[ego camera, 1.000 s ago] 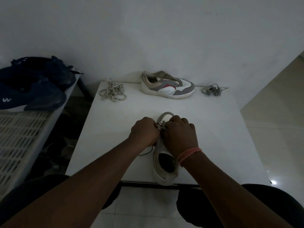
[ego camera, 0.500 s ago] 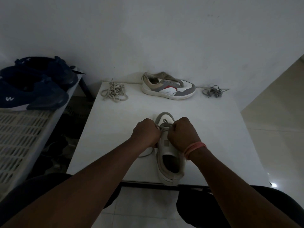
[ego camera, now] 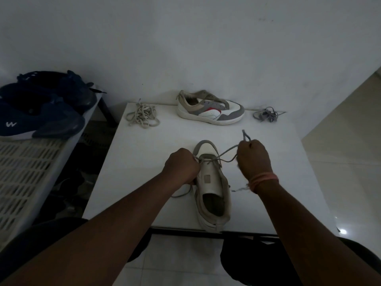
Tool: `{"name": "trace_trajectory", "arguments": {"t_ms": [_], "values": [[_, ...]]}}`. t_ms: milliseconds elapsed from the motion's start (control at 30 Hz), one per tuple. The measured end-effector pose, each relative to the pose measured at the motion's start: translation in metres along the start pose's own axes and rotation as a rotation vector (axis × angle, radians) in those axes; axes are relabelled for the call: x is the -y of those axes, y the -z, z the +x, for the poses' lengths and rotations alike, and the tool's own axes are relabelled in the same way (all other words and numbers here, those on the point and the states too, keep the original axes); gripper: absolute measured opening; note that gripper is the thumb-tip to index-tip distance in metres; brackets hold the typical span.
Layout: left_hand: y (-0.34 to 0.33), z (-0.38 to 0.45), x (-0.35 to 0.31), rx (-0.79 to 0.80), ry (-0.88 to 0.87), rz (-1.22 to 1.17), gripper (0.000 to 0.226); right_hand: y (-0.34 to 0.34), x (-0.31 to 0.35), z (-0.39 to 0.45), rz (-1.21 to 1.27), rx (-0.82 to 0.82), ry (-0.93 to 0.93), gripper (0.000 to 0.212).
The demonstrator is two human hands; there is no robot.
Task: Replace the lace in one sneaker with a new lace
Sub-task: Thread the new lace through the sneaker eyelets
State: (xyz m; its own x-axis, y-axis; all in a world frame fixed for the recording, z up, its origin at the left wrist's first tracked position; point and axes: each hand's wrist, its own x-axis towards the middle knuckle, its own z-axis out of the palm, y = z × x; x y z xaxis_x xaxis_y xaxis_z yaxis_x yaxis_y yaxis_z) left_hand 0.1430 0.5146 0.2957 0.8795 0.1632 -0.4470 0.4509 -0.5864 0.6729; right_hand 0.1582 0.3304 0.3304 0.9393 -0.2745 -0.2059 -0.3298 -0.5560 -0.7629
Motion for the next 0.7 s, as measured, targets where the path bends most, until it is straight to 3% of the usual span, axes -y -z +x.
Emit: {"name": "trace_trajectory", "arguments": {"t_ms": [67,133,233,367,433,533,600,700], "values": [[0.001,-0.001,-0.001,0.006,0.003,0.010,0.033,-0.002,-0.005,-0.009,-0.237,-0.125,0.233,0.021],[0.002,-0.003,-0.003,0.021,0.002,-0.003,0.033,-0.007,-0.009,-0.016,-0.368,-0.095,0.331,0.017],[0.003,-0.004,-0.003,0.033,0.000,-0.020,0.035,-0.009,-0.011,-0.012,-0.456,-0.068,0.250,0.012],[0.005,-0.008,-0.004,0.020,-0.026,0.015,0.034,0.018,-0.014,0.000,-0.465,-0.221,0.113,0.018],[0.006,-0.013,-0.006,0.012,-0.033,0.050,0.036,0.019,-0.016,-0.003,-0.437,-0.217,0.068,0.020],[0.007,-0.020,-0.010,-0.005,-0.042,0.101,0.034,0.004,-0.012,-0.013,-0.424,-0.041,0.065,0.029],[0.007,-0.028,-0.014,-0.040,-0.085,0.198,0.029,-0.005,-0.010,-0.019,-0.508,0.151,0.181,0.037],[-0.001,-0.051,-0.025,-0.066,-0.166,0.323,0.049,-0.010,-0.008,-0.019,-0.538,0.219,0.349,0.037]]}}
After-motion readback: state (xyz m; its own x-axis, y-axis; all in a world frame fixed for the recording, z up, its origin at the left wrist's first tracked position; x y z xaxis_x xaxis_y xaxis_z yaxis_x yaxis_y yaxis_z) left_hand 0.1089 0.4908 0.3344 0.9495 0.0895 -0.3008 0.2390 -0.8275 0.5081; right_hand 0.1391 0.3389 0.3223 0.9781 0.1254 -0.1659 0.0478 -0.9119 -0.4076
